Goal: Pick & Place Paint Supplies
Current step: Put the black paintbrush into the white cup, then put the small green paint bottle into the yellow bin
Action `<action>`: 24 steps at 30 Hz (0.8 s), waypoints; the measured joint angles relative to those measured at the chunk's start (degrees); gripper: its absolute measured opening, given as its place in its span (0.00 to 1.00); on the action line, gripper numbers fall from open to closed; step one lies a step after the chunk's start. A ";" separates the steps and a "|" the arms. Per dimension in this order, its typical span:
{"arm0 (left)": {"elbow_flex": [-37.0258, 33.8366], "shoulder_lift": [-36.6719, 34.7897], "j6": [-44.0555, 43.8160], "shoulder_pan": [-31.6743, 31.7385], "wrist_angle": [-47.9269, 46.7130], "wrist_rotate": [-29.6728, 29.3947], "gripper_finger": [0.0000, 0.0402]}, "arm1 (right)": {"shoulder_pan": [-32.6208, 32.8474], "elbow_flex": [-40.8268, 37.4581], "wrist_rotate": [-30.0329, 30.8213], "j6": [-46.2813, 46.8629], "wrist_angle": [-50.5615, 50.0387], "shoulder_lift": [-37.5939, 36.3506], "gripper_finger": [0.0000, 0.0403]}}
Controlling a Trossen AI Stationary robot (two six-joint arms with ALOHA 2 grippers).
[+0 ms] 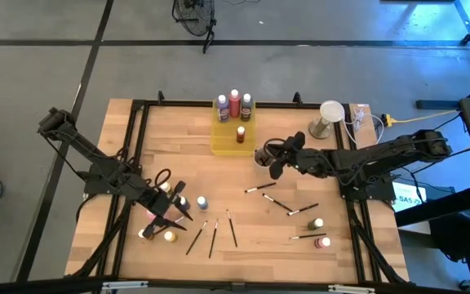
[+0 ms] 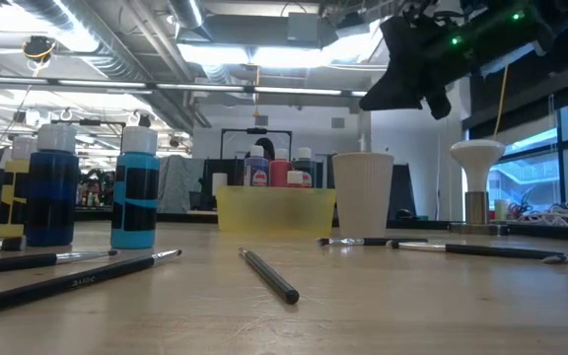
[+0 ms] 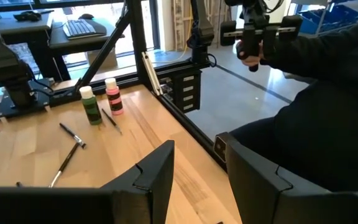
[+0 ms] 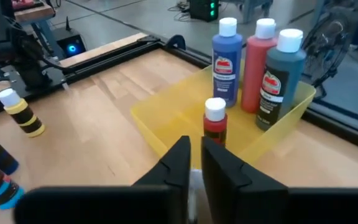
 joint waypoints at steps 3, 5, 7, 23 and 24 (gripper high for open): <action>0.00 0.00 1.58 0.08 -0.01 -0.30 0.35 | -0.17 0.00 -0.31 1.33 -1.04 0.00 0.18; 0.00 0.00 2.44 0.08 0.01 -0.91 0.35 | -0.16 0.00 -0.33 1.98 -1.58 0.00 0.24; 0.00 0.00 3.32 0.08 0.01 -1.47 0.35 | -0.16 0.00 -0.34 2.93 -0.99 0.00 0.31; 0.00 0.00 8.98 0.08 -0.14 -1.72 0.35 | 8.72 26.06 -21.31 11.90 -33.59 -3.18 0.61; 0.00 0.00 9.00 0.08 -0.14 -1.78 0.35 | 9.78 28.54 -21.85 15.36 -39.49 -2.86 0.61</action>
